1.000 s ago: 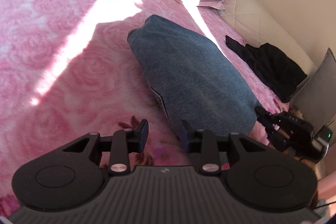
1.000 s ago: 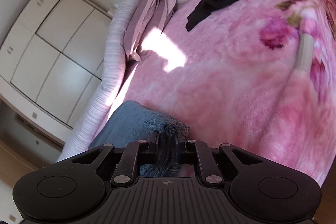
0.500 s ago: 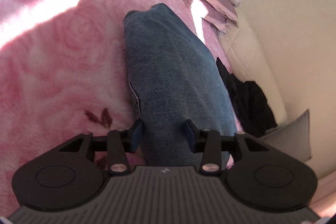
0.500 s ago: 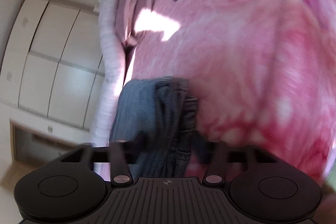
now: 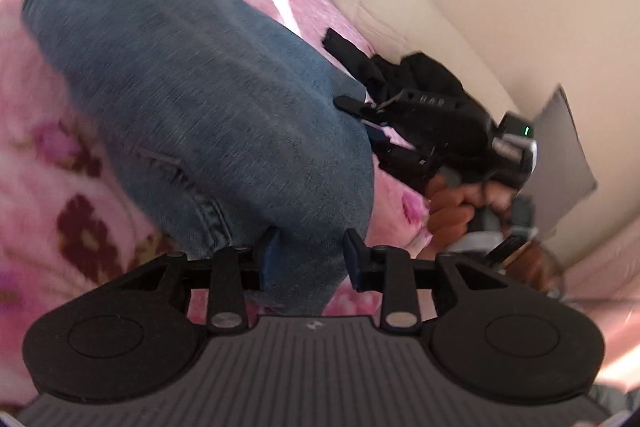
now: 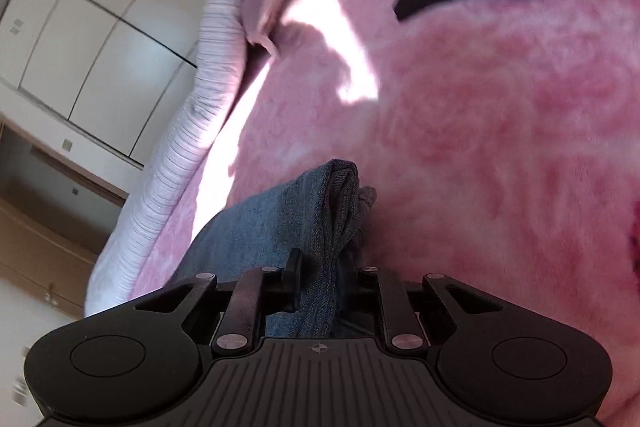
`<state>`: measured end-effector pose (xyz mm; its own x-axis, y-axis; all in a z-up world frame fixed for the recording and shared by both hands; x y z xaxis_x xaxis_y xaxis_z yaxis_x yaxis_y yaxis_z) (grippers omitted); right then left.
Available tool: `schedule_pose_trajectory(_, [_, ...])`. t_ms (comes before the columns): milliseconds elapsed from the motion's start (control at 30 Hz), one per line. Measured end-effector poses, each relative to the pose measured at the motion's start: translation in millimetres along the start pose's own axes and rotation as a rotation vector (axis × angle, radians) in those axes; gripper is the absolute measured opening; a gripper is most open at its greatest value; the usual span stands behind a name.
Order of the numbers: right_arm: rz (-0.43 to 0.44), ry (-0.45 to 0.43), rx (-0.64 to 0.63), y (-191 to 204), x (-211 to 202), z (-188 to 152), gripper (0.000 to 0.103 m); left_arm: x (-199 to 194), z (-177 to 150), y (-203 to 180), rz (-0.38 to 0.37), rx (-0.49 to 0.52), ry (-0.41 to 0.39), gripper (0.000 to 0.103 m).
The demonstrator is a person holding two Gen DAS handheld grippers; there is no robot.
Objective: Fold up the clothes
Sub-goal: 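Lift the folded jeans off the bedspread with both grippers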
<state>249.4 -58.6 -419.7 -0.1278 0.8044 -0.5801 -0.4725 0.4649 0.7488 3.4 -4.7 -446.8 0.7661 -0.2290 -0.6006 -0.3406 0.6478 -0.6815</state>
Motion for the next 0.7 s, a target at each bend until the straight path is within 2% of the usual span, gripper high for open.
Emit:
schedule_pose_trajectory(100, [0.014, -0.025, -0.013, 5.9, -13.6, -19.8, 0.016, -22.0, -4.8, 26.3, -0.052, -0.075, 0.039, 0.028])
schedule_pose_trajectory(167, [0.043, -0.041, 0.030, 4.7, -19.4, -33.3, 0.020, -38.8, -7.8, 47.4, -0.024, -0.123, 0.042, 0.029])
schedule_pose_trajectory(267, [0.120, -0.062, 0.134, 0.9, -22.1, -44.2, 0.029, -59.3, -2.5, 72.9, 0.003, -0.187, -0.006, 0.031])
schedule_pose_trajectory(333, [0.160, -0.069, 0.185, 0.7, -21.2, -50.1, 0.031, -67.0, 4.2, 86.5, 0.008, -0.234, -0.040, 0.031])
schedule_pose_trajectory(400, [0.099, -0.074, 0.164, 4.0, -19.0, -61.7, 0.014, -70.2, 8.6, 94.1, -0.001, -0.265, -0.060, 0.031])
schedule_pose_trajectory(500, [0.064, -0.097, 0.147, 20.8, -29.0, -83.5, 0.010, -75.1, 11.7, 95.3, -0.028, -0.271, -0.071, 0.031])
schedule_pose_trajectory(633, [0.024, -0.112, 0.160, 32.1, -38.5, -114.9, 0.010, -80.1, 15.8, 103.3, 0.004, -0.258, -0.077, 0.031])
schedule_pose_trajectory(700, [-0.012, -0.114, 0.153, 21.3, -24.6, -114.5, 0.011, -82.8, 17.7, 110.2, 0.017, -0.266, -0.074, 0.032])
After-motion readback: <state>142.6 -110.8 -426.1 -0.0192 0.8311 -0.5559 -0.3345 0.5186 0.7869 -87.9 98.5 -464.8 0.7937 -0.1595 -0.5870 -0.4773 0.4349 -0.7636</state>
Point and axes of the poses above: each gripper's, at about its wrist camera, not at the fingertips, and x roughly the way its jaws point, y to its left, z to its top, the point moved 8 cm from there along x, roughly the way its jaws point, and after that the axes turned 9 degrees about y, right-handed, at the moved point
